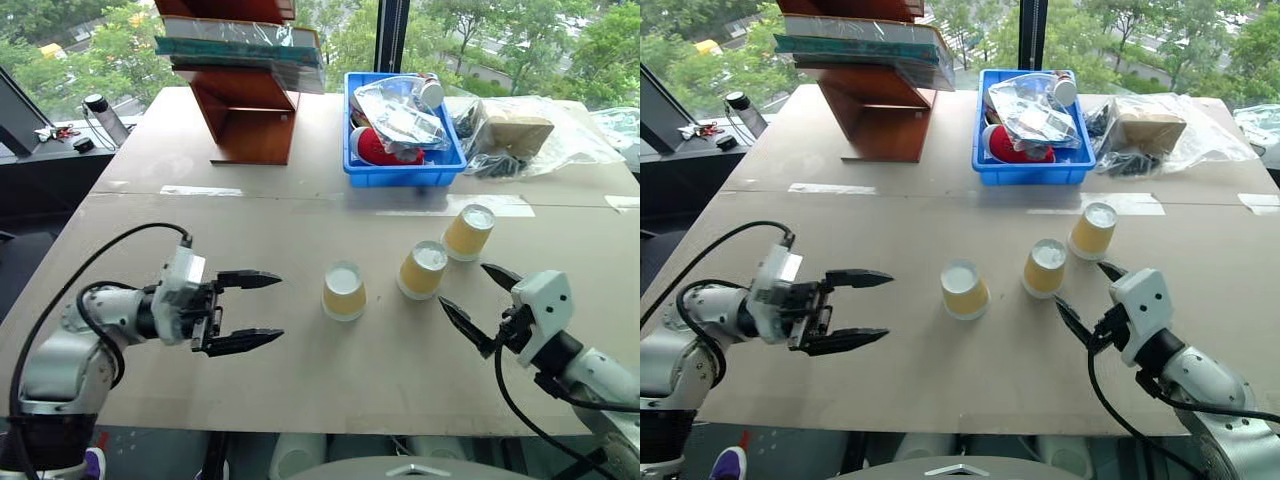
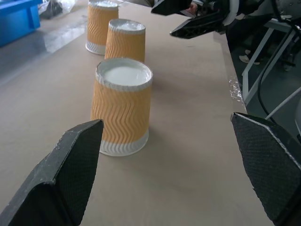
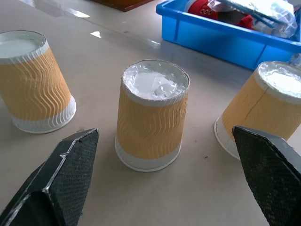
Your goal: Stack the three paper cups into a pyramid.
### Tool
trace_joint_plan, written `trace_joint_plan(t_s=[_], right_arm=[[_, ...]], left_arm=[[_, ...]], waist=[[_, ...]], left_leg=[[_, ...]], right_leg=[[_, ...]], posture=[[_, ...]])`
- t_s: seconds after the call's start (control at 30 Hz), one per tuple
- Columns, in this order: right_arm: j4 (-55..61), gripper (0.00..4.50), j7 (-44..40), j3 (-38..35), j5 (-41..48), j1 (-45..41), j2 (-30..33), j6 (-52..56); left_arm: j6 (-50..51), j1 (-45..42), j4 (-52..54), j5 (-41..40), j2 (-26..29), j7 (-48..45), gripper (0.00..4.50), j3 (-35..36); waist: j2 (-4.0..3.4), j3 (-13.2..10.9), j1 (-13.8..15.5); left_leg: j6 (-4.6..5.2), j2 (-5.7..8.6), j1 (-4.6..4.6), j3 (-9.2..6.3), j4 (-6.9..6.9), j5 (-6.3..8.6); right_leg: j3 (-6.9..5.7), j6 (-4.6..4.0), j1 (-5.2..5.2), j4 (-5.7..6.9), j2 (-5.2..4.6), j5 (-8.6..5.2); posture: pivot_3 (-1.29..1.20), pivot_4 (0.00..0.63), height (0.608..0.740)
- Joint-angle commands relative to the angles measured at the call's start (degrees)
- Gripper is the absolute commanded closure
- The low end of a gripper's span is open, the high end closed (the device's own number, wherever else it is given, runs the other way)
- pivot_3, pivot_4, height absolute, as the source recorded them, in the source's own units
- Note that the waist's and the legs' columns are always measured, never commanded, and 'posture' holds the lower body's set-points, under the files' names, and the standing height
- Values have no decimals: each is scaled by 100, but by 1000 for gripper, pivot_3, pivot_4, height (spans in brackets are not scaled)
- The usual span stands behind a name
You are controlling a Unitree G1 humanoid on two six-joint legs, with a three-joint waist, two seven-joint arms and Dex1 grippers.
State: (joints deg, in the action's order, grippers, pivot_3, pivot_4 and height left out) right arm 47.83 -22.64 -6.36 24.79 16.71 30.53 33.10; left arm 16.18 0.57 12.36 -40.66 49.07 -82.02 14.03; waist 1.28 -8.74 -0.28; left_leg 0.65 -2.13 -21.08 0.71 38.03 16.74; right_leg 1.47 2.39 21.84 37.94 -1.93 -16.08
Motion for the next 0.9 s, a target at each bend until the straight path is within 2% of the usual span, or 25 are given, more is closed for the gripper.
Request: trace_joint_plan(t_s=[0.03,0.43,0.67,0.9], right_arm=[[-78,0,17,67,186,-253,-14,313],[-1042,0,-98,466,190,-1459,-361,299],[-1264,0,-77,630,118,-1746,-502,336],[-1490,0,-226,785,70,-1857,-627,191]], left_arm=[[-147,56,156,-57,54,-122,50,204],[89,419,487,-171,79,14,50,402],[237,435,543,-280,81,70,50,491],[348,365,628,-405,79,180,50,619]], waist=[[0,0,-24],[-2,-2,-49],[-2,-2,-47],[-3,-2,-52]], left_leg=[[0,0,0,-1,0,0],[0,-2,-24,1,0,0],[0,-1,-87,-12,16,0],[0,-1,-87,-12,16,0]], right_leg=[[0,0,0,0,0,0],[4,1,30,4,3,2],[-9,2,80,9,3,4],[-9,2,83,13,3,4]], posture=[[0,150,740],[0,150,740],[0,150,740],[0,150,740]])
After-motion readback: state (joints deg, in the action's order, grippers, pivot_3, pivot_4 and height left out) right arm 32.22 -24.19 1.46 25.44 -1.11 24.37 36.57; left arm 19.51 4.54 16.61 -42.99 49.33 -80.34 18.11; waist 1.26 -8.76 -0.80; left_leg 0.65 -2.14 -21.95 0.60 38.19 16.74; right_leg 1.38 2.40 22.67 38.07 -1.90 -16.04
